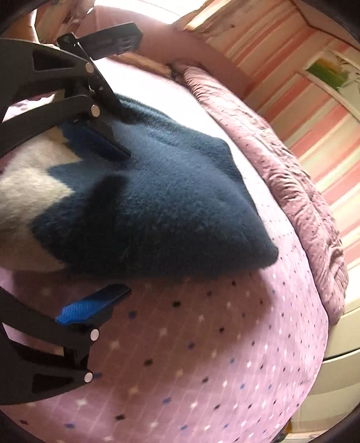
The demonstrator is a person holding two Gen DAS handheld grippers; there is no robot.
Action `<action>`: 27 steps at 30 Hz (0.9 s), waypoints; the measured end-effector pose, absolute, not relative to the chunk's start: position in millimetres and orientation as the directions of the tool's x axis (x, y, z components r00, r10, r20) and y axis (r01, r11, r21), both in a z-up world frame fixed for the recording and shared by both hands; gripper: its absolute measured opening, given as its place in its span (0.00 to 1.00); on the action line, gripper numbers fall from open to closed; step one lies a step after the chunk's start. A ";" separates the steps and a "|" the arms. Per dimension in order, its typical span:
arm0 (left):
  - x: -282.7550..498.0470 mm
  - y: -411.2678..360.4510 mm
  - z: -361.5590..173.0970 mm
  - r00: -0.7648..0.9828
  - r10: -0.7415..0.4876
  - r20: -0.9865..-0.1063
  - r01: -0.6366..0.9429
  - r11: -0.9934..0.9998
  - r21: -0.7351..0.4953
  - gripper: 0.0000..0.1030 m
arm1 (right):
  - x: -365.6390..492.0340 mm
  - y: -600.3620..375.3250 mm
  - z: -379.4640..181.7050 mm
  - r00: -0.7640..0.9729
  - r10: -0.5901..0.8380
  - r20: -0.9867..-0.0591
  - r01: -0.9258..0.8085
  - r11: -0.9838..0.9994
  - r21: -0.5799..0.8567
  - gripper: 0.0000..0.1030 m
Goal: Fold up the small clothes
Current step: 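Release the folded bundle with the left gripper and withdraw both grippers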
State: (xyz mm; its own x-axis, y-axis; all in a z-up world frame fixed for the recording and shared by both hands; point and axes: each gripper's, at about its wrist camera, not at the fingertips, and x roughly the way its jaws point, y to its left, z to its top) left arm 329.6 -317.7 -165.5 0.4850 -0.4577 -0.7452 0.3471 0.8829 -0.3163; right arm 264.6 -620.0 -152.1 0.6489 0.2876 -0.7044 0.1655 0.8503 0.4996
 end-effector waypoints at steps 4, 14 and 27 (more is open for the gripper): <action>302.8 -301.8 -131.2 0.586 -0.348 -0.731 0.344 0.925 -0.165 0.92 | 236.1 -626.4 -119.3 0.696 0.190 -0.693 0.158 0.900 0.406 0.88; 229.8 -235.1 -75.1 0.674 -0.145 -0.724 0.225 0.974 0.014 0.97 | 143.0 -548.9 -46.9 0.695 -0.034 -0.719 0.099 0.994 0.048 0.98; 127.0 -150.3 -17.8 0.694 -0.119 -0.710 0.200 0.979 0.031 0.97 | 21.4 -479.6 -1.7 0.689 -0.166 -0.705 0.216 0.976 -0.018 0.98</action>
